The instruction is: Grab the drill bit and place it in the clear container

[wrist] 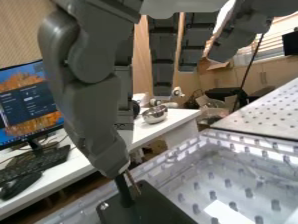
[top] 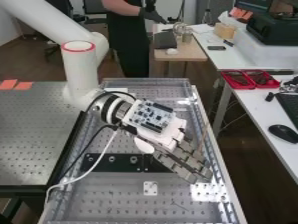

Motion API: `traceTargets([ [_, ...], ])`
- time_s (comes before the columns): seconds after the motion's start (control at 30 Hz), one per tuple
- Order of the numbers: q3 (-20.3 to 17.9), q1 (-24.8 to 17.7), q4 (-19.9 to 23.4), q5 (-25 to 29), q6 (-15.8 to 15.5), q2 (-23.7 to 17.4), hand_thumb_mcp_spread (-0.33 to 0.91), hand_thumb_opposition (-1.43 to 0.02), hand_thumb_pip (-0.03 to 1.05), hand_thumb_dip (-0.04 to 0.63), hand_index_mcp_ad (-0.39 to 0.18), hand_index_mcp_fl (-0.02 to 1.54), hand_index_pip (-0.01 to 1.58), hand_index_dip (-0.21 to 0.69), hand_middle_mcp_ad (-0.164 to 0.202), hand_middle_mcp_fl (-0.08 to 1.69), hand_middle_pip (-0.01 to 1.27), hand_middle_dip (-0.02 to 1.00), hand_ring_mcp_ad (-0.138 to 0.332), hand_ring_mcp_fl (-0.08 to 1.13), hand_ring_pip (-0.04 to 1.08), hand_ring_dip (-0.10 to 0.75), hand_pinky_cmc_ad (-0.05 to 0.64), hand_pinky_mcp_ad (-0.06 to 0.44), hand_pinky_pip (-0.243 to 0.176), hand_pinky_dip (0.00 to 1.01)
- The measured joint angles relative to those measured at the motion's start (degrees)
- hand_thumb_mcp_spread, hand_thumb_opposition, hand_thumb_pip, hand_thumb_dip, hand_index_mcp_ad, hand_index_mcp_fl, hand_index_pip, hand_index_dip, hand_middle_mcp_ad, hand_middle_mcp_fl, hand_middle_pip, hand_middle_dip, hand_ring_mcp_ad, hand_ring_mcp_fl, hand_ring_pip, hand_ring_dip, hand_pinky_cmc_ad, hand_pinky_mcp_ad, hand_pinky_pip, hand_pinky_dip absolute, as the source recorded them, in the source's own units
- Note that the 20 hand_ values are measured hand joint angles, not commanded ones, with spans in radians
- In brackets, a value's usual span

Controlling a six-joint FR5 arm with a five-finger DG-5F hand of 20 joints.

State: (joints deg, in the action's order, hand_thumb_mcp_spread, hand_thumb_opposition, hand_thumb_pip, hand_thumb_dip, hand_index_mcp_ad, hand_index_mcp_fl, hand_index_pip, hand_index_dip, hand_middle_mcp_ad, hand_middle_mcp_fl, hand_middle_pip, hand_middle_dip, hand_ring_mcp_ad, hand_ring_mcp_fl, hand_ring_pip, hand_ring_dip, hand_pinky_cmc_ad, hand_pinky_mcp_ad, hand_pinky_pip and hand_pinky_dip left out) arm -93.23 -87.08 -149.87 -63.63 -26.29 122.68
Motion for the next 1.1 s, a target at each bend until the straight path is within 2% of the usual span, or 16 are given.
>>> traceTargets([
  [0.13,0.69,-0.16,-2.69,-0.23,-1.36,-2.22,0.63,-1.01,0.43,0.3,-0.187,0.92,0.94,0.281,0.093,0.42,0.12,0.25,0.082,0.13,0.11,0.047,0.312,0.126,-0.089,0.15],
  [0.3,0.66,-0.85,-5.6,-0.47,-2.46,-6.0,0.68,-1.0,0.43,0.3,-0.188,0.96,0.86,0.281,0.093,0.42,0.12,0.25,0.082,0.13,0.11,0.047,0.312,0.124,-0.089,0.15],
  [0.47,-1.31,-2.8,-6.57,-1.18,-4.19,-11.05,0.68,-1.02,0.43,0.3,-0.188,1.01,0.79,0.279,0.093,0.43,0.12,0.25,0.087,0.13,0.11,0.051,0.312,0.124,-0.089,0.16],
  [0.67,-4.6,-6.14,-6.62,-3.63,-4.78,-15.68,0.69,-1.03,0.43,0.3,-0.195,1.05,0.71,0.312,0.094,0.45,0.12,0.26,0.099,0.13,0.1,0.051,0.312,0.124,-0.089,0.16],
  [0.83,-6.22,-8.05,-6.16,-5.91,-3.89,-17.33,0.69,-1.03,0.43,0.3,-0.199,1.07,0.68,0.363,0.091,0.45,0.12,0.26,0.101,0.13,0.1,0.051,0.312,0.124,-0.089,0.16],
  [1.1,-5.82,-9.51,-7.19,-10.64,-2.88,-17.03,0.68,-1.04,0.43,0.3,-0.183,1.09,0.64,0.38,0.094,0.45,0.12,0.27,0.113,0.13,0.1,0.049,0.312,0.124,-0.089,0.16],
])
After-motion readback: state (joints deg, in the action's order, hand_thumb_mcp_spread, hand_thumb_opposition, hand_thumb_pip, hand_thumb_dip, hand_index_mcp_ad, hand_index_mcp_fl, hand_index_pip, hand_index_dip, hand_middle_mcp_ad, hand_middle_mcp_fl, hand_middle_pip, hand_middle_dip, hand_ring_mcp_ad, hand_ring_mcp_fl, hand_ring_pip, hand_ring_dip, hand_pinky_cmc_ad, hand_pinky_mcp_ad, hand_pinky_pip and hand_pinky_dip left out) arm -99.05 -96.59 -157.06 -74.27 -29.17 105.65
